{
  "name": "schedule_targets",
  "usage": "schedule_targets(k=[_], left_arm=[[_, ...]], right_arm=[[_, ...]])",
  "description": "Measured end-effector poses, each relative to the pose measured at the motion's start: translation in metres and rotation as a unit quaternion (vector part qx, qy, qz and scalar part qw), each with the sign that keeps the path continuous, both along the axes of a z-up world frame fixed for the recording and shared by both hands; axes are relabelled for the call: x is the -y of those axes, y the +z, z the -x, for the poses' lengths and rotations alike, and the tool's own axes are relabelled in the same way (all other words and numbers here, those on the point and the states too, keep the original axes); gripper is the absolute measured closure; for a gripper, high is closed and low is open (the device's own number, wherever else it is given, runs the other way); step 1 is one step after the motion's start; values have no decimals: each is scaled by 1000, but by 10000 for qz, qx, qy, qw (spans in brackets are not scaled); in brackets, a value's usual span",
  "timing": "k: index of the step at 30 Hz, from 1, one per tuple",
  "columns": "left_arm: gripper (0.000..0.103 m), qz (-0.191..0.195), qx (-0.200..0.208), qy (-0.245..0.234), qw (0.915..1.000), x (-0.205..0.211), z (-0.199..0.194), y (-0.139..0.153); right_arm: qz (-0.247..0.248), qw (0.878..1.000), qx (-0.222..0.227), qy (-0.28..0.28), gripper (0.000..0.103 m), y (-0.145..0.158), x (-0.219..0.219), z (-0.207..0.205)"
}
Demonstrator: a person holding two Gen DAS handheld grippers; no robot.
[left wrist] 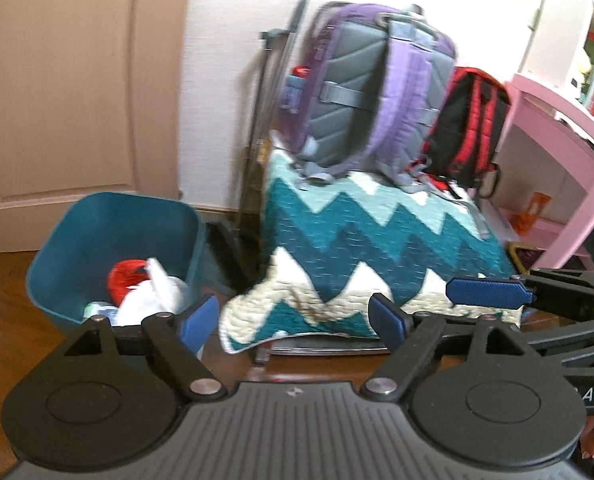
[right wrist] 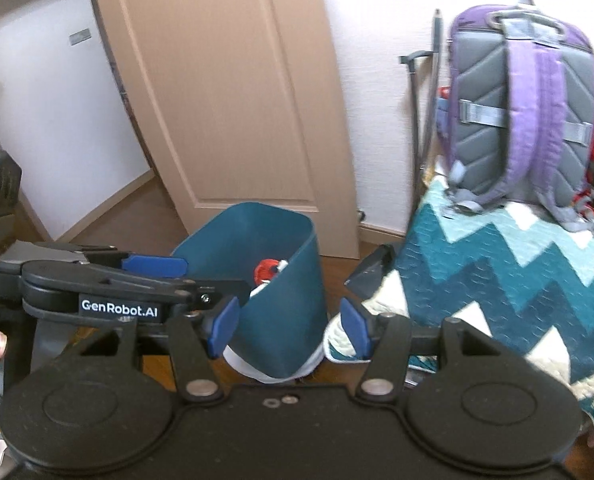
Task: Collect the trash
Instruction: 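Move both tools back down toward the red mesh sleeve and last tissue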
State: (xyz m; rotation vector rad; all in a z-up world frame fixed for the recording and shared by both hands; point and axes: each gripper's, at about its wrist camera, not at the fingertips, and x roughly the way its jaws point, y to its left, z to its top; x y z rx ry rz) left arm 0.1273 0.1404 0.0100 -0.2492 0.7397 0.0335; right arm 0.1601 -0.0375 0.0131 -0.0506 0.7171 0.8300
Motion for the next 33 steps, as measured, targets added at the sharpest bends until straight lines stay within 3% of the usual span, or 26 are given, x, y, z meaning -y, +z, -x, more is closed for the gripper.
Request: schedule_targets(k=[5,10,18,25,33], left_arm=[[20,42,2,-252,9997,34,-8,-8],[4,6,-171,-428,9989,64,-30,-36],[4,217,-924,-454,9944,96,-81,-120],[4,270,-1683,11,9854,97,-129,-208],[4,294,-2599,306,9647,86,-173,-313]], right_arm=[[-4,9998,-66,-183,47,-8,41,-2],[83,9983,-298,-495,47,-35,77,-18],[367,9845,-1159,-1264,47,-127,135,-57],[594,9455,-2369,-2151,47,-236,181,-109],[1125,8811,-3575,-2884,47,-360,219,-154]])
